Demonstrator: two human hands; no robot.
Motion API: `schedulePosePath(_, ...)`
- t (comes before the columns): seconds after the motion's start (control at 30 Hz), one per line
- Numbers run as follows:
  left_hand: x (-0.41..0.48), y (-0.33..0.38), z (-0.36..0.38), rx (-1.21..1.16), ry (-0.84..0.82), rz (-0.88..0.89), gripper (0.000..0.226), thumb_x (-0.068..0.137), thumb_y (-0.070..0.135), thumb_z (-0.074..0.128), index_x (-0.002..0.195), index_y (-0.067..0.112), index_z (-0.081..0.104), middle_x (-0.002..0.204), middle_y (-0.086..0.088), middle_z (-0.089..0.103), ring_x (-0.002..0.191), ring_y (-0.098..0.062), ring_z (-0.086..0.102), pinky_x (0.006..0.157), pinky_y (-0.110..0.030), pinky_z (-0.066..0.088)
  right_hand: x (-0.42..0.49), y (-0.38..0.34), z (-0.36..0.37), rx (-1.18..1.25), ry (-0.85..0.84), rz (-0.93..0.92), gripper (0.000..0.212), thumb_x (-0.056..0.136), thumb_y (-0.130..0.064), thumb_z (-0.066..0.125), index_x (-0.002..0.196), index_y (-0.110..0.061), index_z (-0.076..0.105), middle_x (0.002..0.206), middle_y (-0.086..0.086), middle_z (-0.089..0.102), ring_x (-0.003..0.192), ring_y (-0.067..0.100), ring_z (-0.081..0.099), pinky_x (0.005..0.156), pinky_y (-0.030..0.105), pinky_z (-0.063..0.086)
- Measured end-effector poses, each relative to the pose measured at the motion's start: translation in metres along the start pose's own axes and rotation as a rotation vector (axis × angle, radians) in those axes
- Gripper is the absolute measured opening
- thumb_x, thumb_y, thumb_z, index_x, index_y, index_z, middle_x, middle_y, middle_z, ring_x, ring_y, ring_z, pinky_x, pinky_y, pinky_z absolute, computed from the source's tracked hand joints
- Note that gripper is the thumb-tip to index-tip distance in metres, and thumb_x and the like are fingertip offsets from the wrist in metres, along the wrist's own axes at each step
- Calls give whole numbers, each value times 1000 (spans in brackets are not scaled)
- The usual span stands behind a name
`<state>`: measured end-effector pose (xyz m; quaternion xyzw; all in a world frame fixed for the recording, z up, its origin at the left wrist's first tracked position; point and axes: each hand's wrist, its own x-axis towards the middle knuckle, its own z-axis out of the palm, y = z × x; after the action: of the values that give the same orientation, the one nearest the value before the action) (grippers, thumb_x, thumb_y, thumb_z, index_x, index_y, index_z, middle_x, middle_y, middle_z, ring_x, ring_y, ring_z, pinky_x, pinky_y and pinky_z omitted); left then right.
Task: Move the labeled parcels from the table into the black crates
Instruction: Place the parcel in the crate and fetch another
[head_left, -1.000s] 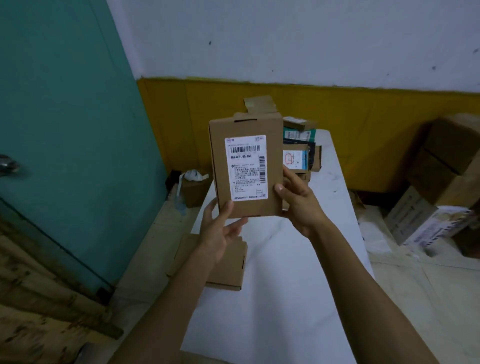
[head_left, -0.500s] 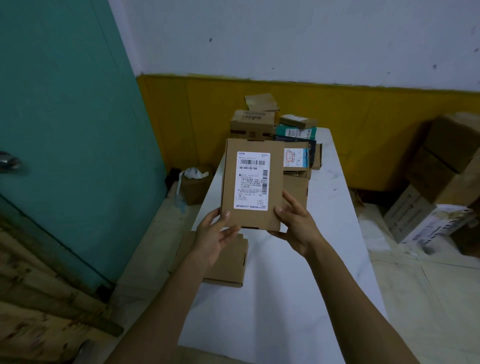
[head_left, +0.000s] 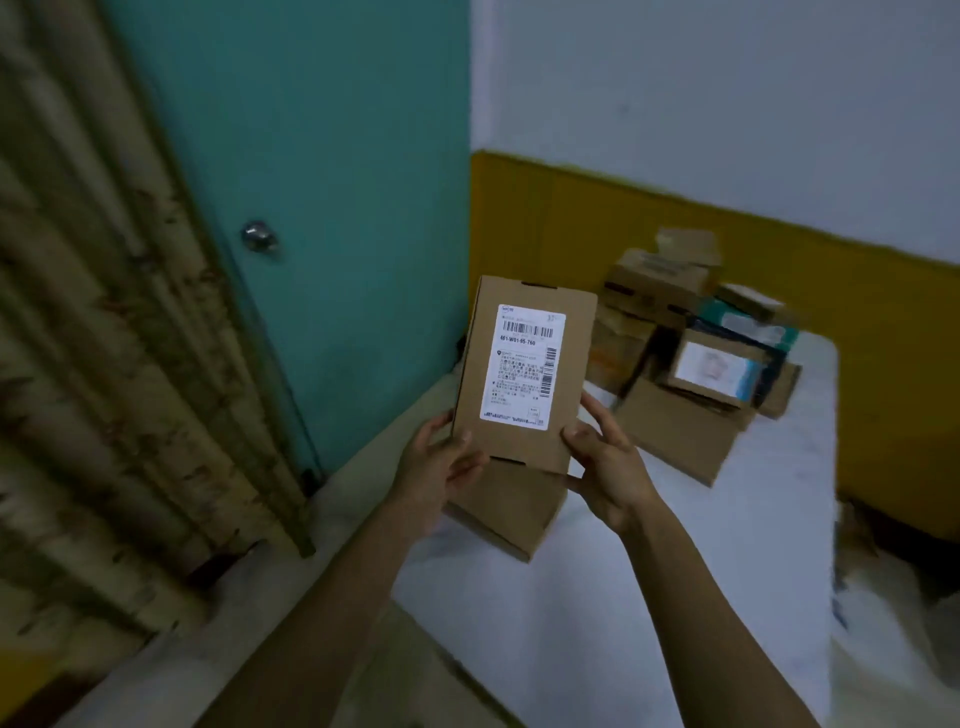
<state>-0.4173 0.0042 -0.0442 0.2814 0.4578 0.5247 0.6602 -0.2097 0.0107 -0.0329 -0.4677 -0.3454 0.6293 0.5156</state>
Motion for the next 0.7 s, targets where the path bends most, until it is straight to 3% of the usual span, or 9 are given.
schedulePosePath(0.13, -71, 10, -58, -72, 301, 170, 30, 93, 3, 56, 115, 23, 51, 91, -8, 69, 63, -12, 69, 60, -24, 56, -8, 25, 71, 19, -303, 117, 45, 97, -5, 50, 136, -27, 47, 120, 8, 68, 107, 28, 67, 74, 40, 58)
schedulePosePath(0.2, -111, 15, -91, -64, 431, 250, 32, 94, 1, 54, 120, 19, 49, 87, -6, 68, 58, -11, 67, 59, -23, 55, -24, 44, 114, 29, -425, 188, 48, 96, -1, 48, 136, -28, 46, 122, 9, 67, 110, 31, 64, 70, 40, 58)
schedulePosePath(0.33, -198, 26, -155, 60, 692, 270, 20, 92, 22, 62, 112, 25, 59, 80, 9, 73, 68, -10, 67, 67, -27, 47, -61, 86, 190, -14, -630, 278, 52, 93, 1, 48, 132, -33, 49, 116, 3, 69, 105, 24, 65, 73, 45, 57)
schedulePosePath(0.4, -249, 28, -188, 97, 814, 254, 24, 89, 33, 64, 110, 20, 65, 90, 4, 72, 80, -13, 67, 65, -24, 47, -85, 106, 228, -54, -769, 333, 53, 94, 2, 46, 132, -35, 51, 124, 2, 66, 103, 22, 66, 75, 46, 57)
schedulePosePath(0.5, -321, 25, -233, 73, 948, 287, 29, 89, 30, 65, 111, 11, 67, 106, -8, 71, 98, -22, 67, 83, -32, 55, -131, 138, 284, -90, -937, 362, 55, 93, 1, 46, 138, -31, 48, 123, -1, 67, 101, 22, 67, 74, 47, 57)
schedulePosePath(0.6, -387, 24, -270, 46, 1045, 341, 25, 90, 27, 63, 109, 11, 67, 100, -4, 71, 81, -10, 68, 70, -21, 55, -184, 170, 336, -119, -1024, 405, 53, 94, -1, 49, 135, -34, 49, 117, -4, 69, 102, 20, 67, 70, 42, 59)
schedulePosePath(0.7, -452, 20, -317, 41, 1129, 366, 24, 91, 26, 62, 109, 11, 66, 107, -11, 69, 93, -19, 64, 86, -32, 50, -241, 205, 391, -143, -1075, 474, 53, 94, -2, 50, 134, -36, 49, 116, -6, 69, 102, 20, 66, 74, 45, 59)
